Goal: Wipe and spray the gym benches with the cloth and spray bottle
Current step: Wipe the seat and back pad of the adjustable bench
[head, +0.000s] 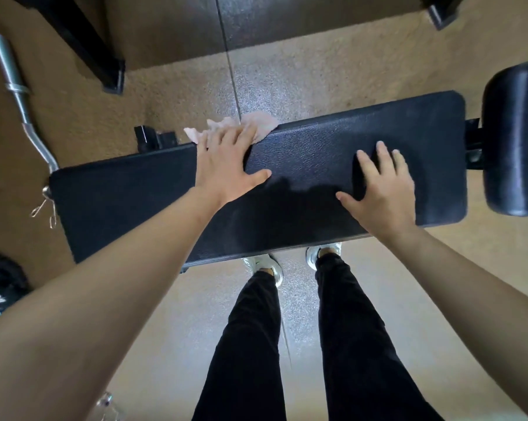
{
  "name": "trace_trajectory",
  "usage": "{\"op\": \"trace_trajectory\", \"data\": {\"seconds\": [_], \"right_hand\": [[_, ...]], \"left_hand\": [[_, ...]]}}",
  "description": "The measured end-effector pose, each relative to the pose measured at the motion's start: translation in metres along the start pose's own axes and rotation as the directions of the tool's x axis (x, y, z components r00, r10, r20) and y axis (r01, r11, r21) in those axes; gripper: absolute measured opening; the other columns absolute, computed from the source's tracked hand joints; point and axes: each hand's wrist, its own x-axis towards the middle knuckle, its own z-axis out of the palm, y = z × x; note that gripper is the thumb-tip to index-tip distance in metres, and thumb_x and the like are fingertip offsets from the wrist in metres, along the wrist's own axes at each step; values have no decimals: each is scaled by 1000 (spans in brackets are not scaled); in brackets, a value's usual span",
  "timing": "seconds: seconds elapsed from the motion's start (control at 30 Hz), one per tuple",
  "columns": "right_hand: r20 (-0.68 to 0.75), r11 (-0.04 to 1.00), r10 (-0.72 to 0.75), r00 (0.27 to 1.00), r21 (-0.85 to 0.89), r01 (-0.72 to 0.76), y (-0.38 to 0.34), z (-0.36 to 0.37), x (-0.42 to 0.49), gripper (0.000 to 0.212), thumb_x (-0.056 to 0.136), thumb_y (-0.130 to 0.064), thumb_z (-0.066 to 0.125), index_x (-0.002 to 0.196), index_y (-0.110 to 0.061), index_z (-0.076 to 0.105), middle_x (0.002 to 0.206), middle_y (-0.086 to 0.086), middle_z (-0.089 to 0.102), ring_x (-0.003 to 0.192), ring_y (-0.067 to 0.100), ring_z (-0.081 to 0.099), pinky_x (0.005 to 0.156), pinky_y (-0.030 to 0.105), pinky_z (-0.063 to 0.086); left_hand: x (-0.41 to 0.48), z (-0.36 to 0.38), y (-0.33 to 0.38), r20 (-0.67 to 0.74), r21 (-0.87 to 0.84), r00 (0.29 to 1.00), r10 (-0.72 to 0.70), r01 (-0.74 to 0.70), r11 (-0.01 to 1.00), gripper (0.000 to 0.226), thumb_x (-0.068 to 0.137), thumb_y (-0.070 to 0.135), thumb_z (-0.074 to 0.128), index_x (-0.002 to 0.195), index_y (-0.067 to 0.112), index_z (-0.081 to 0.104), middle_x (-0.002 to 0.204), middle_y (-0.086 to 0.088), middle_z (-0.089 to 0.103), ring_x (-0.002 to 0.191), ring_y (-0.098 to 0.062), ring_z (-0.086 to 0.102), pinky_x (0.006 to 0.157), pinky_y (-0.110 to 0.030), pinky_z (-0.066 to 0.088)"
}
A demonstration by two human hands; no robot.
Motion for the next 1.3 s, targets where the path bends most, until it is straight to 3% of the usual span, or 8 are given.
{"op": "trace_trajectory", "data": {"seconds": [0.23, 0.43, 0.7, 0.83, 0.97, 1.07, 1.17, 1.3], "right_hand": [[197, 995, 22, 980, -97, -3, 37, 4, -6, 103, 80, -64, 70, 161, -33, 14, 171, 6, 0, 154, 43, 1, 117, 66, 24], [178, 990, -90, 980, -95, 108, 48, 9, -14, 102, 78, -63, 72, 160, -29, 23, 170, 8, 10, 153, 47, 6, 115, 71, 23], [160, 970, -237, 958, -17, 243, 77, 10, -28, 94, 77, -51, 79, 156, -25, 36, 169, 7, 19, 155, 40, 12, 119, 64, 21], [89, 982, -184, 979, 52, 180, 90, 12, -43, 85, 78, -42, 82, 151, -18, 46, 165, 12, 29, 152, 37, 25, 118, 61, 28], [-48, 982, 12, 999, 191, -3, 110, 12, -57, 75, 81, -33, 80, 146, -14, 49, 161, 15, 35, 148, 37, 32, 116, 59, 33], [9, 974, 109, 994, 201, -109, 121, 10, -59, 79, 84, -38, 76, 151, -15, 43, 164, 16, 26, 152, 38, 23, 118, 58, 30], [75, 975, 82, 994, 201, -95, 126, 12, -61, 83, 84, -41, 77, 153, -15, 40, 167, 14, 20, 154, 36, 16, 121, 56, 24], [70, 954, 72, 995, 287, -89, 136, 9, -60, 71, 85, -41, 75, 146, -15, 51, 164, 10, 29, 154, 30, 21, 120, 51, 27]], "left_hand": [[25, 0, 61, 50, 26, 996, 74, -75, 997, 104, 75, 82, 51, 161, 28, 26, 161, -5, 38, 147, -34, 32, 120, -56, 23], [56, -8, 99, 129, -21, 977, 168, -167, 986, 101, 80, 74, 62, 162, 26, 26, 160, -3, 38, 142, -34, 37, 113, -55, 28], [101, -16, 167, 217, -105, 926, 310, -294, 950, 108, 71, 82, 54, 161, 28, 27, 157, -2, 42, 139, -30, 45, 112, -57, 37], [114, -14, 193, 226, -105, 911, 345, -329, 938, 112, 68, 83, 53, 161, 26, 26, 158, -3, 40, 140, -31, 44, 112, -56, 38], [126, -12, 222, 236, -88, 889, 392, -382, 920, 115, 68, 83, 53, 163, 26, 20, 160, -3, 37, 142, -31, 42, 113, -54, 39], [134, -10, 243, 240, -58, 873, 425, -424, 904, 118, 69, 83, 53, 164, 24, 15, 161, -5, 35, 142, -32, 41, 113, -57, 38], [141, -6, 262, 239, -16, 856, 458, -469, 883, 120, 69, 83, 53, 164, 23, 10, 163, -7, 31, 143, -34, 40, 112, -58, 38], [144, -1, 288, 244, 91, 839, 486, -519, 850, 122, 72, 77, 62, 164, 22, 4, 168, -8, 20, 148, -35, 31, 114, -58, 34]]}}
